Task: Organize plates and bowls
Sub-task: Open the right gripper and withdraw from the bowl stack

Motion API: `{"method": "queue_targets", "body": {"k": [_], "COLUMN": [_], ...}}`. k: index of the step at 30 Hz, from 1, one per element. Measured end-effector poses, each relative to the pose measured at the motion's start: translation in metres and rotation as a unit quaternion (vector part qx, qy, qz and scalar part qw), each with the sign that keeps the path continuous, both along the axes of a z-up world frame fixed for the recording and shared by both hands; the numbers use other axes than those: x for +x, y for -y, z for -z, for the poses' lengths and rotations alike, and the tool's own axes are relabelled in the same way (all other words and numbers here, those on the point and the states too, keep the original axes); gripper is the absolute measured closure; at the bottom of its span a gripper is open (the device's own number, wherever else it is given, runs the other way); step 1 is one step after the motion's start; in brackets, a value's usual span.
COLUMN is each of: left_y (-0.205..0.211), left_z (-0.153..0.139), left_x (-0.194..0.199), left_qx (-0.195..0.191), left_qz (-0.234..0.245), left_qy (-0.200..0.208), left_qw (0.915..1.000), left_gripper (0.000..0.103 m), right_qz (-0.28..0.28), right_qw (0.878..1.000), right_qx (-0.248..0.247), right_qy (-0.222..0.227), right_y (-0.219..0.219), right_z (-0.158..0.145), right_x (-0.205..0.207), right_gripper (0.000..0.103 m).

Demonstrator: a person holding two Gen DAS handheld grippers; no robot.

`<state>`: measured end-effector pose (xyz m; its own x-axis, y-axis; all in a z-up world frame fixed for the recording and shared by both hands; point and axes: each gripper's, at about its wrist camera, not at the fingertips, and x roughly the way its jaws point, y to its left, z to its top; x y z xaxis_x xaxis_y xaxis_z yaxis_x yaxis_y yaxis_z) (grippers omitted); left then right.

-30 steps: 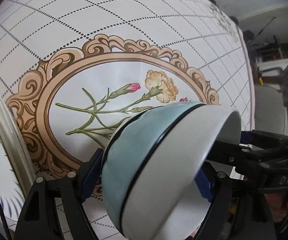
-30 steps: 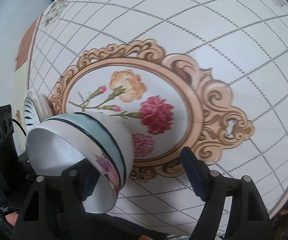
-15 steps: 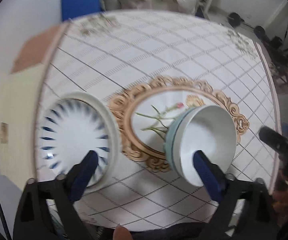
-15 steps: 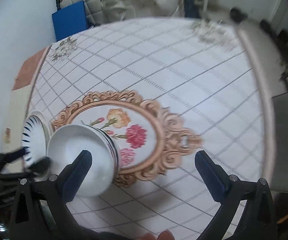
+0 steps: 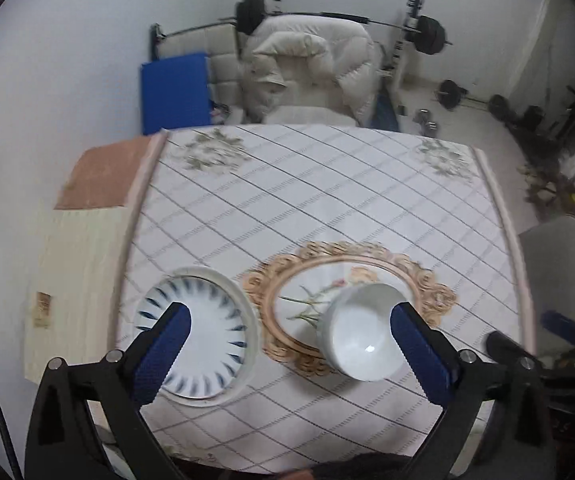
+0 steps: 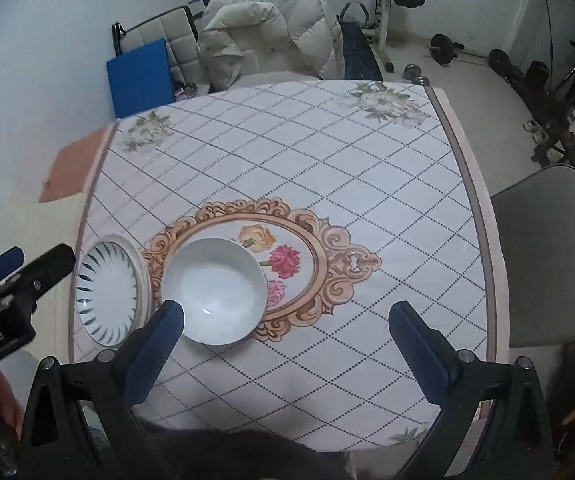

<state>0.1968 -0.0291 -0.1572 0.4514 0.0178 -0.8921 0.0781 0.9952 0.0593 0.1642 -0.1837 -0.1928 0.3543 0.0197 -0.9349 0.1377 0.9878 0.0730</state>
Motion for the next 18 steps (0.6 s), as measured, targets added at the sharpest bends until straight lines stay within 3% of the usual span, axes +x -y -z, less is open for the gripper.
{"method": "queue_targets", "body": {"k": [2, 7, 14, 18], "left_y": [0.005, 0.009, 0.024, 0.031], "left_z": [0.001, 0.028, 0.084, 0.103], "left_x": [0.001, 0.013, 0.042, 0.051], "left_qx": [0.04, 0.043, 0.06, 0.04], "left_qz": [-0.003, 0.019, 0.044, 0.044], "left_qy": [0.006, -0.03, -0.071, -0.103], "left_qw": [0.9992, 0.9984, 0.9947, 0.9929], "left_gripper": [0.0, 0.0, 0.0, 0.0], "right_qz": [0.004, 0.008, -0.001, 0.001], "right_qw": [1.0, 1.0, 0.999, 0.997], "right_qx": [-0.017, 0.009, 0.031, 0.039], "right_qy": [0.015, 0.019, -0.031, -0.059], "right_y": [0.0, 0.009, 0.022, 0.024], "right_z": [-0.007, 0.004, 0.074, 0.103], "right_x": [-0.001, 0.014, 0.046, 0.057], "right_gripper": [0.0, 0.0, 0.0, 0.0]}}
